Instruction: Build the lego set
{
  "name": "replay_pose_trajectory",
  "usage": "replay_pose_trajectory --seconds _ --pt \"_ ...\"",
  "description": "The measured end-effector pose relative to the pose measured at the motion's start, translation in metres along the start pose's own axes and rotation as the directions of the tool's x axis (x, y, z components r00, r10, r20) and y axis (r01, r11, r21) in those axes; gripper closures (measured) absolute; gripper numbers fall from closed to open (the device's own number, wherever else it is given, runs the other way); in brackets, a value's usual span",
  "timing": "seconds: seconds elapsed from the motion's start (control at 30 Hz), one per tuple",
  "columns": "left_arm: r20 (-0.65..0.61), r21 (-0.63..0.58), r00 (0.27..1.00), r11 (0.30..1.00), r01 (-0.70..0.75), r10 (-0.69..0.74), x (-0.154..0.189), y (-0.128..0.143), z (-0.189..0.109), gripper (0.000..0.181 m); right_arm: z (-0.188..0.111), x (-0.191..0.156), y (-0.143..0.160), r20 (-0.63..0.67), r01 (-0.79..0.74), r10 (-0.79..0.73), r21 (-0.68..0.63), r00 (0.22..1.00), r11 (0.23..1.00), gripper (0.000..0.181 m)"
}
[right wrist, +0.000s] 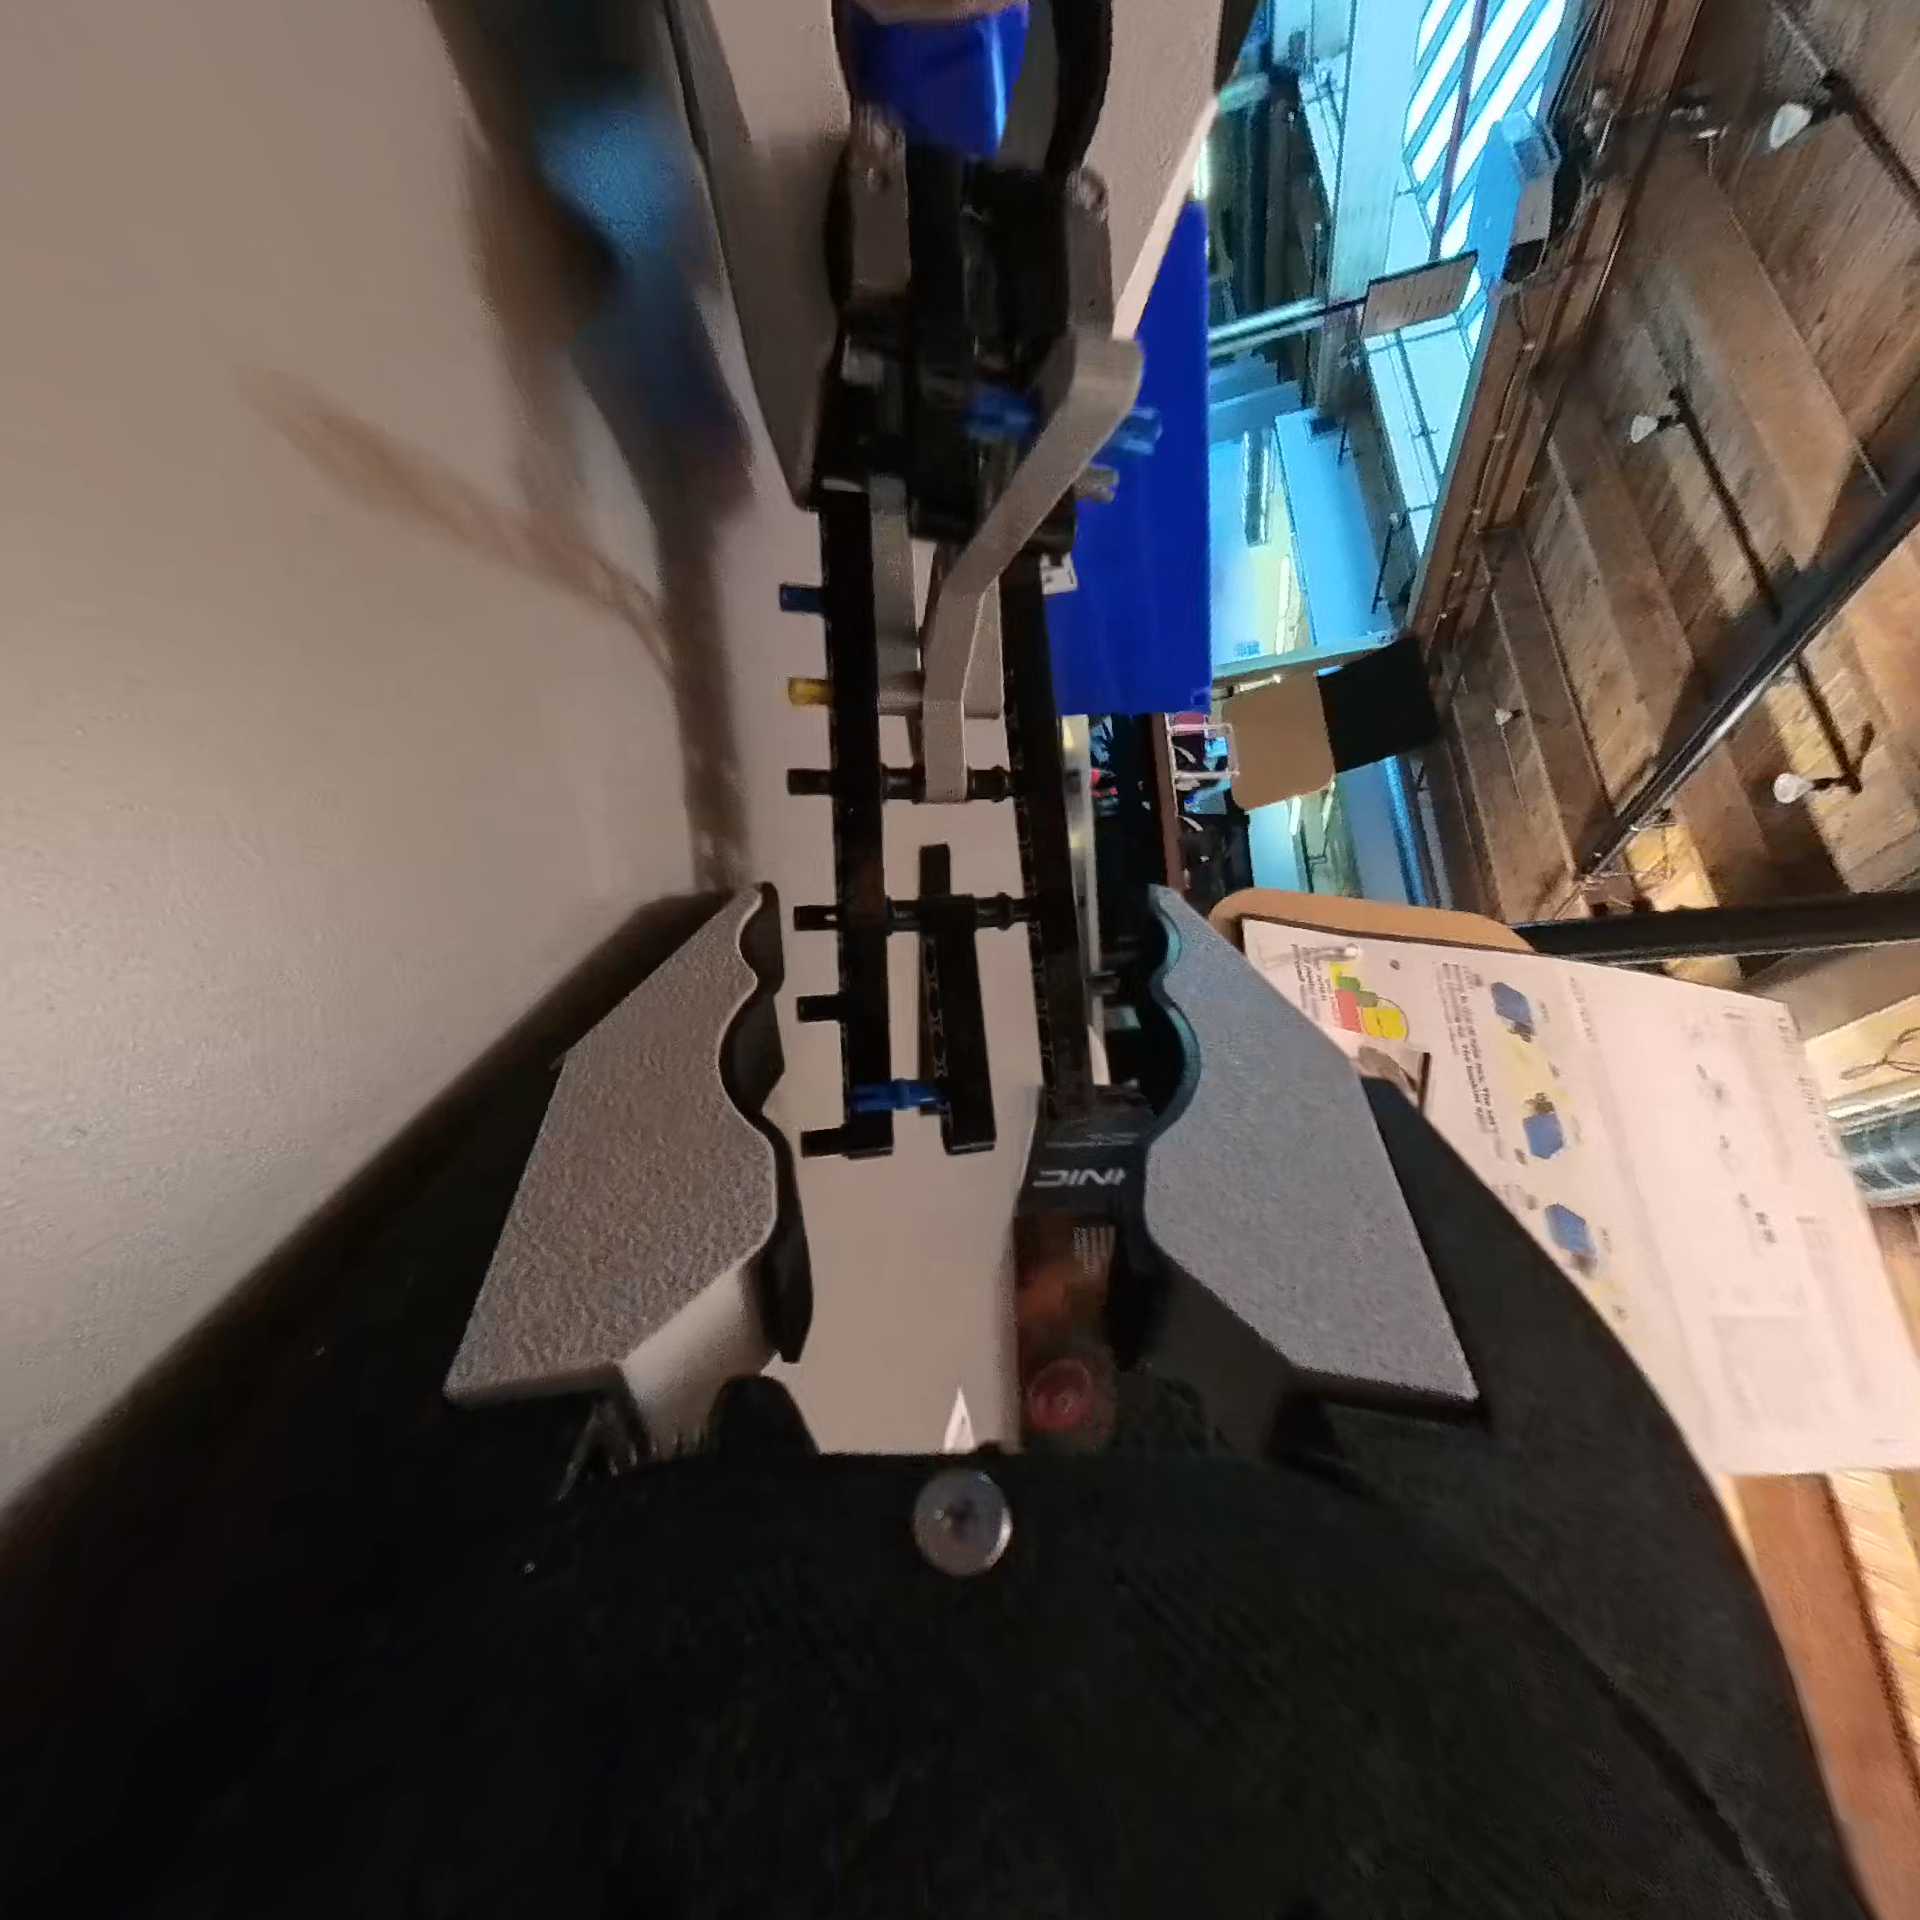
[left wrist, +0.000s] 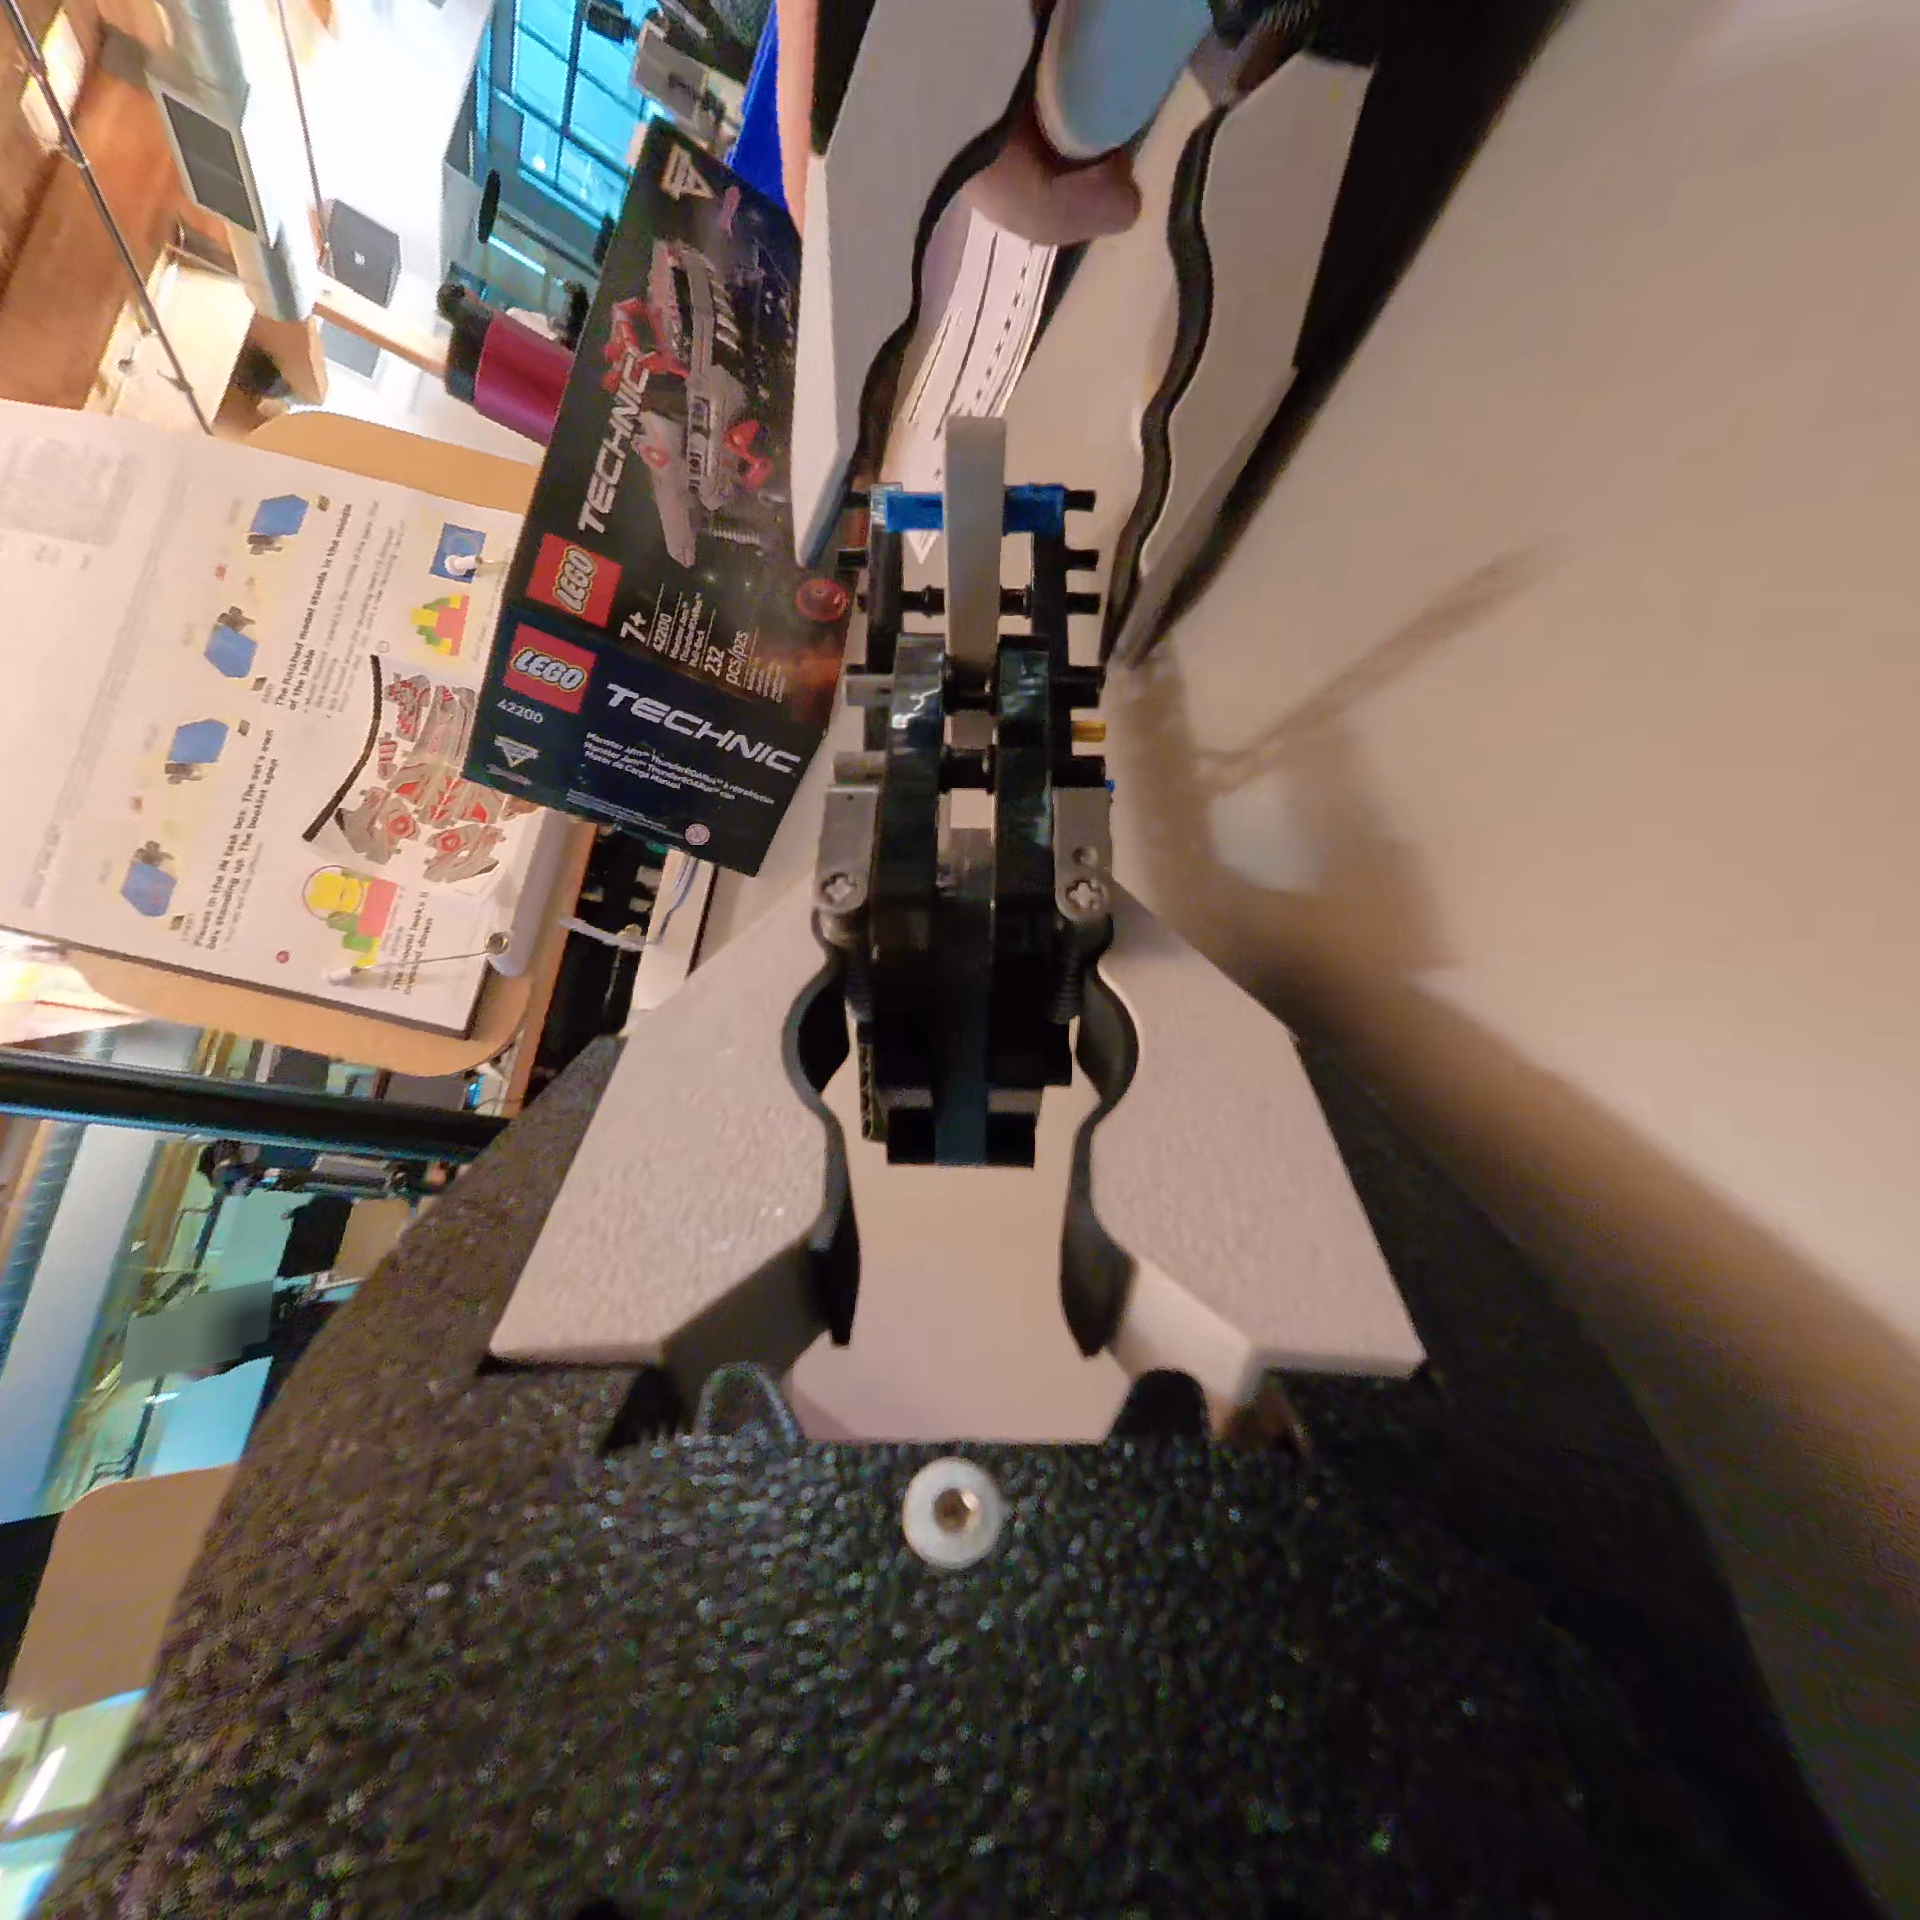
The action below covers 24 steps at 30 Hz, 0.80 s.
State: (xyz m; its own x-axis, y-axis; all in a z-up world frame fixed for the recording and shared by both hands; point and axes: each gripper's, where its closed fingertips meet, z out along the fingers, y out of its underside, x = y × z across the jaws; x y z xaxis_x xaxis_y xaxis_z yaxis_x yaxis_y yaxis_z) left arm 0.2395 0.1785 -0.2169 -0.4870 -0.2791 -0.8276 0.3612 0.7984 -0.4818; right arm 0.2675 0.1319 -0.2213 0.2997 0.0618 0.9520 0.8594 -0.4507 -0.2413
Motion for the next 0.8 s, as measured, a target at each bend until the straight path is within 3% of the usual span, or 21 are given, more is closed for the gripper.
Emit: replay_pose_trajectory --seconds 0.3,0.57,0.8 --pt "-0.036 0.056 0.999 0.998 0.033 -0.031 0.003 -0.004 -0.002 0.143 0.006 -0.004 0.0 0.005 0.119 -0.119 -0.046 0.993 0.992 0.124" --pt "-0.123 0.071 0.975 0.978 0.195 -0.186 0.006 0.001 -0.001 0.143 0.012 -0.01 -0.001 0.078 0.038 -0.031 -0.087 0.996 0.995 0.129" --pt "-0.121 0.058 0.974 0.978 0.202 -0.193 0.005 0.003 -0.001 0.143 0.014 -0.011 0.0 0.088 -0.005 0.015 -0.119 0.996 0.993 0.131"
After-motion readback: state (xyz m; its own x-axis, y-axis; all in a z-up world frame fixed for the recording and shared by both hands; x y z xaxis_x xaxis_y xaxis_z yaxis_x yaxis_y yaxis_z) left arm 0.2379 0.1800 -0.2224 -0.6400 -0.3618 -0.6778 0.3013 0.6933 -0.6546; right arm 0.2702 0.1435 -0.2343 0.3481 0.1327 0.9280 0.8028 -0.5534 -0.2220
